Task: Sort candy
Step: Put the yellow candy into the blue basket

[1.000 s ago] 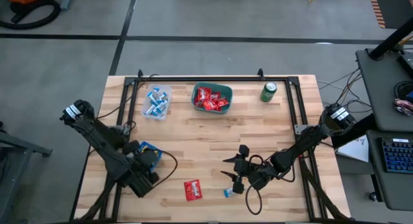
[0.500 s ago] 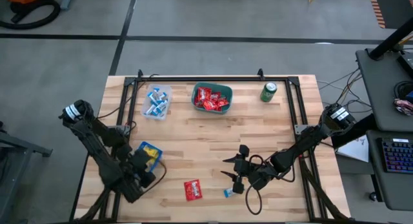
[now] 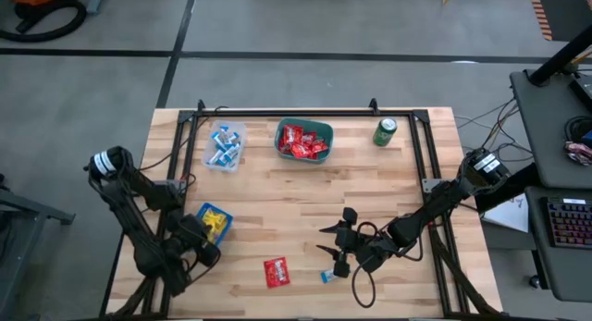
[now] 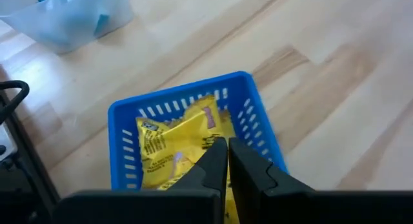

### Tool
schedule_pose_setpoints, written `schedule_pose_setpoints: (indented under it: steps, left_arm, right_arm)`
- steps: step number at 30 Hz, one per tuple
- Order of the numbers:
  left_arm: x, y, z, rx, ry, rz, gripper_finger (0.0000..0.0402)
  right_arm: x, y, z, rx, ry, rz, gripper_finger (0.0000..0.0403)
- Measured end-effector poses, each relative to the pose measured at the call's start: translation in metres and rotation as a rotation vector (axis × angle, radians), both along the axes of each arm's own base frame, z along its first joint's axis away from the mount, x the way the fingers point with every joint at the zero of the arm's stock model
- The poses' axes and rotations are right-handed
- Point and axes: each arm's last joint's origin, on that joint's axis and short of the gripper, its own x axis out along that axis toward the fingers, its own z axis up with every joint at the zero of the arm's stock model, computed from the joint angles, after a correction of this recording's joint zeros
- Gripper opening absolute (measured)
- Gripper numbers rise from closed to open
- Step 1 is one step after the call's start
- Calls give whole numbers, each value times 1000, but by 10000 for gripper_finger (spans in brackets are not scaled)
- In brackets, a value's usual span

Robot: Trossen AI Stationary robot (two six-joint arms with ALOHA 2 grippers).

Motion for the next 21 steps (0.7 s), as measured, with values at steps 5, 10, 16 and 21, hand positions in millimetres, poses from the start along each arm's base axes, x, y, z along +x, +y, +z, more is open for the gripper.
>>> schedule_pose_setpoints:
  steps: [5,10,16,21]
  left_arm:
    - [-3,3,-13,-3,7,-16,0]
    - [-5,3,-19,-25,7,-23,0]
    - [-9,4,-25,-46,64,-12,0]
    - [-11,6,-30,-62,93,1,0]
  right_arm:
    - [0,0,0,2,0,0,201]
    - [0,1,0,2,0,2,201]
    - [0,1,0,2,0,2,201]
    - [0,1,0,2,0,2,201]
